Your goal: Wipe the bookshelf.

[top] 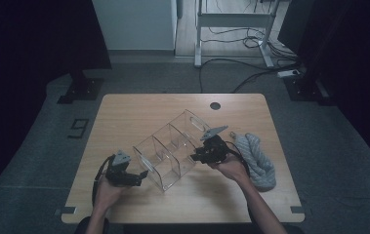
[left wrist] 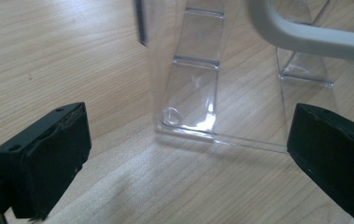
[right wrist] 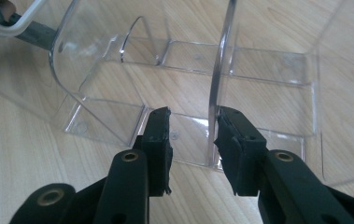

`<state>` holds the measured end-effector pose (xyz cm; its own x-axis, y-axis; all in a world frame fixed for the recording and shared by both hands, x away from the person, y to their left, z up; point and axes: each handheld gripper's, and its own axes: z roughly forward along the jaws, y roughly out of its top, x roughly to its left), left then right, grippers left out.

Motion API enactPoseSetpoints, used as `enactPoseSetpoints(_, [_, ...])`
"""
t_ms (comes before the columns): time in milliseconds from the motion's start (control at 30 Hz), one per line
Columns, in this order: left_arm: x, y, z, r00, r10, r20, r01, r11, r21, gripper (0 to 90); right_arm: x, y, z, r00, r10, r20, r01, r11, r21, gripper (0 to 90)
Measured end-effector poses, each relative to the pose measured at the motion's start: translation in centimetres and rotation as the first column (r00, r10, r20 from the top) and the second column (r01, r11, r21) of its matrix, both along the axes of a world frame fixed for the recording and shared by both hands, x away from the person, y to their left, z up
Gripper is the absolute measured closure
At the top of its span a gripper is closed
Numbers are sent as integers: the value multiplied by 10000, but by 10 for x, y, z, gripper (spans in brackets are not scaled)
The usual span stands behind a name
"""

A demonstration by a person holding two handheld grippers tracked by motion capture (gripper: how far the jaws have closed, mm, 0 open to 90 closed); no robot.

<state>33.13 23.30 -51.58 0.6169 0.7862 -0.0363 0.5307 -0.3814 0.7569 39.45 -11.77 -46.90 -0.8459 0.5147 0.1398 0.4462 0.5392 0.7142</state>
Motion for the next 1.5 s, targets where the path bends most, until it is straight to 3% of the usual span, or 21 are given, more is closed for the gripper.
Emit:
enactPoseSetpoints(233, [2,-1,0,10000,76,51,-77,9999,143,0,-6,6,0,10000,10,-19,-10,9999,-171,620])
enactPoseSetpoints(433, [2,2,1,9996,251,110,-251,9997,-23,0,-10,9,1,10000,72,62,-70,9996,-282,613])
enactPoseSetpoints(533, [-6,2,5,9998,55,166,-50,9994,-347,0,-9,8,1,10000,54,10,-54,9998,-173,596])
enactPoseSetpoints(767, [-29,0,14,9989,-243,413,260,9988,-411,0,-13,0,-2,10000,-51,71,53,9997,-223,469])
enactPoseSetpoints(900, [-35,-6,21,9977,-421,533,446,9979,-462,0,-14,-8,-3,9998,-209,61,210,9997,-158,437])
enactPoseSetpoints(1000, [-35,-17,26,9962,-582,655,608,9974,-383,0,-17,-15,-3,9993,-364,33,364,9992,-153,412])
enactPoseSetpoints(1200, [-31,-39,34,9941,-637,883,620,9978,226,7,-24,-28,-6,9985,-552,36,553,9980,-295,389])
enactPoseSetpoints(1433, [-24,-48,38,9948,-105,1009,52,9986,525,158,-29,-47,-8,9966,-827,-22,826,9957,-408,381])
enactPoseSetpoints(1500, [-24,-49,39,9953,-156,953,103,9984,558,184,-29,-52,-7,9958,-910,38,910,9948,-449,378])
